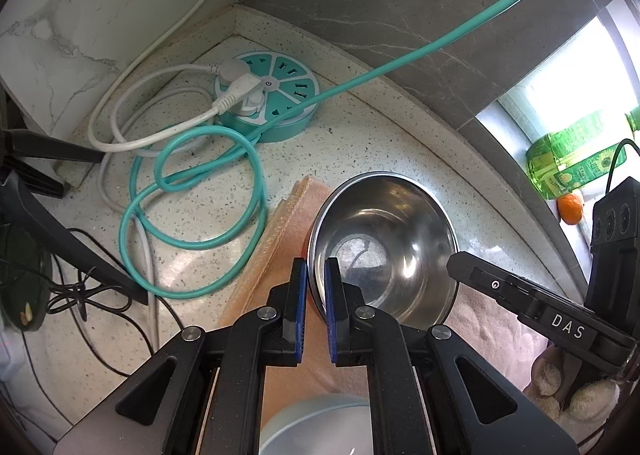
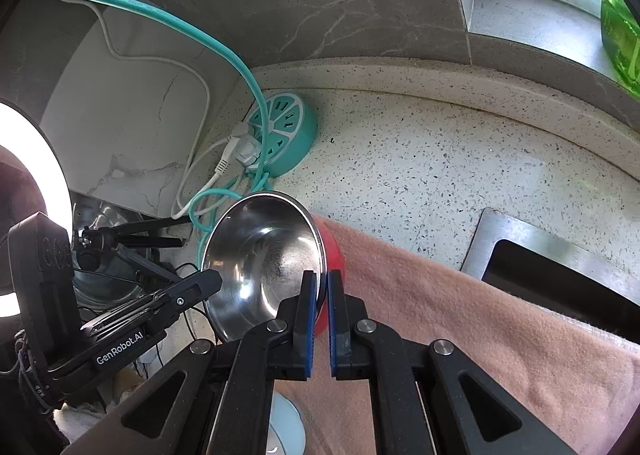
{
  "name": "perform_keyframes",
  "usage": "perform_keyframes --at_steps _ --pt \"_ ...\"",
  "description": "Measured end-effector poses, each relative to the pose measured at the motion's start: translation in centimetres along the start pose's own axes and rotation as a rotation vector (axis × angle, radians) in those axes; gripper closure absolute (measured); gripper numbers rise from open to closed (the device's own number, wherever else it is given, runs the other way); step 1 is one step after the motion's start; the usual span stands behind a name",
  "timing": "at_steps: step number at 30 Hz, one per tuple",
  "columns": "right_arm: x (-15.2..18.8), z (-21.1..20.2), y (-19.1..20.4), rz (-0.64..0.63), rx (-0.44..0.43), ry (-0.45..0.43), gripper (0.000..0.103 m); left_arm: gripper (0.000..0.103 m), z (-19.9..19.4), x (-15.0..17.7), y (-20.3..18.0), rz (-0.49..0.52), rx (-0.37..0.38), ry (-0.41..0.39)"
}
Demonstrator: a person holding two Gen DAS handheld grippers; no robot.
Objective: Organize plates and bowls
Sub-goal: 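Lift the red-sided bowl by its rim with both grippers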
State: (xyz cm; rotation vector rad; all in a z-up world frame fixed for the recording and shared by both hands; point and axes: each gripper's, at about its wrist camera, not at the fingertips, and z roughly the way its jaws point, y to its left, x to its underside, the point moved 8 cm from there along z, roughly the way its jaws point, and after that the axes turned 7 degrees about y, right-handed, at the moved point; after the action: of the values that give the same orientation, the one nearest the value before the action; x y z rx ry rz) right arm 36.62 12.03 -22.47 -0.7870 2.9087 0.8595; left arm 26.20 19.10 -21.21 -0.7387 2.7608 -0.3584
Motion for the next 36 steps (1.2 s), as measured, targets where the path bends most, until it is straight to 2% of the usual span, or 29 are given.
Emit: perform_keyframes --at_steps 25,36 --pt "3.6 -6.6 2.2 0.021 0.018 -0.096 0.098 0.096 -6.1 2.5 -2.5 0.098 0.081 -0.056" --pt "6.8 -8.8 4.4 0.018 0.028 -0.136 0.098 0.096 -8.8 5.5 -2.2 0.146 0.107 -0.076"
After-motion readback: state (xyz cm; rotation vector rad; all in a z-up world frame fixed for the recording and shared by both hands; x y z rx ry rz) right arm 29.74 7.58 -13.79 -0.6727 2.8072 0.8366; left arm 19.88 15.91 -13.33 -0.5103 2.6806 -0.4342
